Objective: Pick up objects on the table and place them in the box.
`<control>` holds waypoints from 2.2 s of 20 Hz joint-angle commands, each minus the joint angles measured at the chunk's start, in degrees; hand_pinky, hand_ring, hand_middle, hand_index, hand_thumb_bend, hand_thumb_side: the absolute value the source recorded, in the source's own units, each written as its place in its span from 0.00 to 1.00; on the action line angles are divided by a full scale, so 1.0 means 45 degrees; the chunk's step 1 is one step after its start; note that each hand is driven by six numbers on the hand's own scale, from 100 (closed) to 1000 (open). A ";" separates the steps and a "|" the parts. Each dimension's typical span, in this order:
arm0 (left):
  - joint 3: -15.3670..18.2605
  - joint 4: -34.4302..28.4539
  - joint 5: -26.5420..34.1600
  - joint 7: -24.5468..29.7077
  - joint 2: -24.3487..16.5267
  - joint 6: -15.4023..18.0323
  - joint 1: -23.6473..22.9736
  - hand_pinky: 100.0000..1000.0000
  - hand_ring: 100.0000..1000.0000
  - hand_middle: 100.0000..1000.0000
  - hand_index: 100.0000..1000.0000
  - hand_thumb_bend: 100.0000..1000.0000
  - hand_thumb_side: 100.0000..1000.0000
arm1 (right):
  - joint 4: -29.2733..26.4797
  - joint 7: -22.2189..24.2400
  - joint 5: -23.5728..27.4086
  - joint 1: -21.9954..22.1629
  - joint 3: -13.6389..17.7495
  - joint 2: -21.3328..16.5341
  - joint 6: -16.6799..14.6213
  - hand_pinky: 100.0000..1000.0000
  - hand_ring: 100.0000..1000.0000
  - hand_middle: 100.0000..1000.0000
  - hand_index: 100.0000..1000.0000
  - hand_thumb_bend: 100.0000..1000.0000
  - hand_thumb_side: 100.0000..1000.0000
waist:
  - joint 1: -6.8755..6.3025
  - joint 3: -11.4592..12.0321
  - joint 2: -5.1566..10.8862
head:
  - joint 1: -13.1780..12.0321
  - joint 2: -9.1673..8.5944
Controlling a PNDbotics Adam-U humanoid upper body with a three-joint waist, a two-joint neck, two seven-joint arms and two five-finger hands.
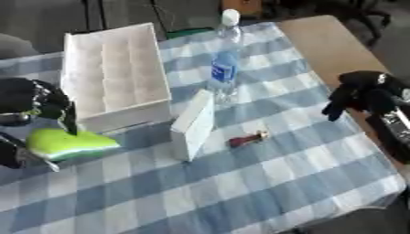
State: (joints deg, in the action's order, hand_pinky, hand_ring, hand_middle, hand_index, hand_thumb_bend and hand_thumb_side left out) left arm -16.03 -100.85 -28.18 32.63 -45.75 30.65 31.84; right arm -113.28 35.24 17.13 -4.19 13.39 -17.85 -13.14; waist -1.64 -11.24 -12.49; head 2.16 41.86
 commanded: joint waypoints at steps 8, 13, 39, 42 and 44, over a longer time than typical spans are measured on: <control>0.0464 0.1905 -0.2779 -0.3098 0.0550 0.0513 0.1149 0.59 0.50 0.43 0.54 0.18 0.12 | -0.0291 0.0054 0.0018 -0.0069 0.0069 -0.0081 -0.0020 0.54 0.44 0.55 0.79 0.00 0.66 | 0.0053 -0.0027 0.0189 | -0.0023 0.0043; 0.0376 0.3366 -0.3732 -0.5411 0.1312 0.0021 0.1797 0.57 0.49 0.45 0.55 0.20 0.07 | -0.0291 0.0122 0.0068 -0.0090 0.0012 -0.0057 -0.0023 0.54 0.44 0.55 0.79 0.00 0.65 | 0.0118 -0.0116 0.0193 | -0.0159 -0.0013; 0.1534 0.5895 -0.2476 -0.8483 0.1616 -0.1084 0.2043 0.57 0.61 0.71 0.80 0.21 0.47 | -0.0290 0.0219 0.0116 -0.0122 0.0012 -0.0010 0.0073 0.54 0.44 0.55 0.79 0.00 0.66 | 0.0101 -0.0198 0.0197 | -0.0091 -0.0115; 0.1657 0.3947 0.1649 -0.8031 0.1549 -0.1452 0.0944 0.58 0.62 0.71 0.80 0.13 0.60 | -0.0288 0.0169 0.0152 -0.0124 0.0054 -0.0027 0.0008 0.54 0.44 0.55 0.79 0.00 0.65 | 0.0171 -0.0106 0.0175 | 0.0001 -0.0250; 0.1764 0.2562 0.4420 -0.7120 0.1377 -0.1864 0.0358 0.57 0.62 0.71 0.80 0.13 0.62 | -0.0286 0.0129 0.0153 -0.0131 0.0078 -0.0041 -0.0002 0.54 0.44 0.55 0.79 0.00 0.65 | 0.0179 -0.0059 0.0164 | 0.0010 -0.0304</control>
State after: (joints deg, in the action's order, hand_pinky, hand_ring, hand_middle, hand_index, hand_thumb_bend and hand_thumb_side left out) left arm -9.14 -85.06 -15.18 -1.05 -37.22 23.06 32.93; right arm -113.28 36.06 17.36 -4.36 13.12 -17.34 -12.99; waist -0.87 -11.51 -12.48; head 2.03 41.22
